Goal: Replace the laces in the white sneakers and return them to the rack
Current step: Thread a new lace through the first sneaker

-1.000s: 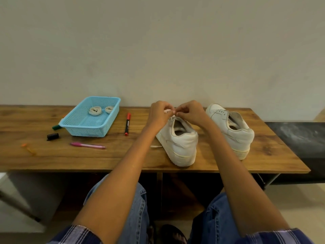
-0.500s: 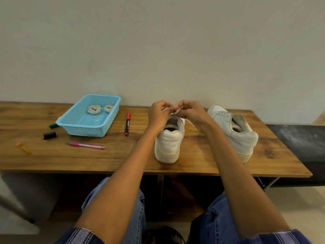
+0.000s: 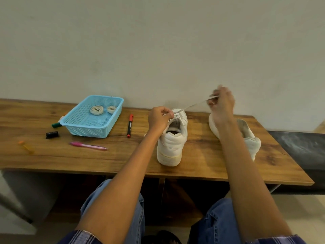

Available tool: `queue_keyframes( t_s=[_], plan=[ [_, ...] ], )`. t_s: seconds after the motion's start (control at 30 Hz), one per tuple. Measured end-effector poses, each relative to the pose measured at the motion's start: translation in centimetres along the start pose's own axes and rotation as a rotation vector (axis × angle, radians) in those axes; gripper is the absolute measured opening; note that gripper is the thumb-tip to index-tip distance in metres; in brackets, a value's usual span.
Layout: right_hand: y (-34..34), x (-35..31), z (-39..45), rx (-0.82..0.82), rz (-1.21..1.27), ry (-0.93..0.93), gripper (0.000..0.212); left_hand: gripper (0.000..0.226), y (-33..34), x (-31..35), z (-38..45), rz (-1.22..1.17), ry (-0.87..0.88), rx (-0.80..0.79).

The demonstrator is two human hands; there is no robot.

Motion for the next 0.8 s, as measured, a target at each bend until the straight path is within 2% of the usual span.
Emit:
queue_keyframes(
  t_s=[0.03, 0.07, 0.1, 0.17, 0.2, 0.23, 0.27, 0.33, 0.4, 0.47, 0.53, 0.63, 0.8],
  plan=[
    [-0.8, -0.5, 0.8, 0.03, 0.086, 0.058, 0.01, 0.007, 0.0, 0.0, 0.0, 0.006, 0.004, 0.006],
    [-1.4, -0.7, 1.4, 0.033, 0.042, 0.071, 0.021, 0.007, 0.0, 0.0, 0.0, 0.01, 0.005, 0.009],
    [-1.9, -0.5, 1.6, 0.019, -0.156, 0.038, 0.032, 0.008, 0.0, 0.1, 0.0, 0.016, 0.004, 0.009],
    [-2.4, 1.0, 1.4, -0.155, -0.917, -0.089, 0.048, 0.009, 0.2, 0.0, 0.1, 0.035, 0.005, 0.011],
    [-2.2, 1.8, 1.0, -0.269, -1.309, -0.145, 0.049, 0.009, 0.2, -0.1, 0.2, 0.043, 0.011, 0.014],
    [-2.0, 2.5, 0.8, -0.363, -1.588, -0.21, 0.047, 0.01, 0.2, -0.1, 0.2, 0.047, 0.017, 0.018],
    [-1.8, 2.8, 0.7, -0.432, -1.721, -0.266, 0.045, 0.009, 0.3, -0.1, 0.2, 0.047, 0.023, 0.02],
    [-1.0, 2.5, 0.4, -0.475, -1.743, -0.344, 0.048, 0.009, 0.3, 0.0, 0.2, 0.047, 0.035, 0.023],
    [0.1, 2.1, 0.1, -0.589, -1.609, -0.4, 0.05, 0.009, 0.3, 0.1, 0.0, 0.061, 0.053, 0.024],
    [1.2, 2.3, -0.9, -0.75, -1.449, -0.374, 0.043, 0.009, 0.2, 0.2, -0.1, 0.066, 0.068, 0.024],
    [1.8, 2.5, -2.1, -0.831, -1.403, -0.403, 0.029, 0.009, 0.2, 0.2, -0.1, 0.075, 0.082, 0.023],
    [1.7, 2.6, -1.7, -0.754, -1.378, -0.532, 0.019, 0.01, -0.1, 0.0, 0.3, 0.122, 0.127, 0.005],
    [1.3, 1.7, -0.8, -0.669, -1.306, -0.662, 0.016, 0.015, -0.6, 0.6, 0.2, 0.243, 0.286, -0.002]
  ],
)
Point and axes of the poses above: each hand's wrist, its own z-axis towards the middle knuckle, its own y-axis out of the palm, x = y × z, the point moved 1 cm from there along z, towards the middle knuckle, and after that the axes turned 7 degrees about x, right-handed, at the moved point
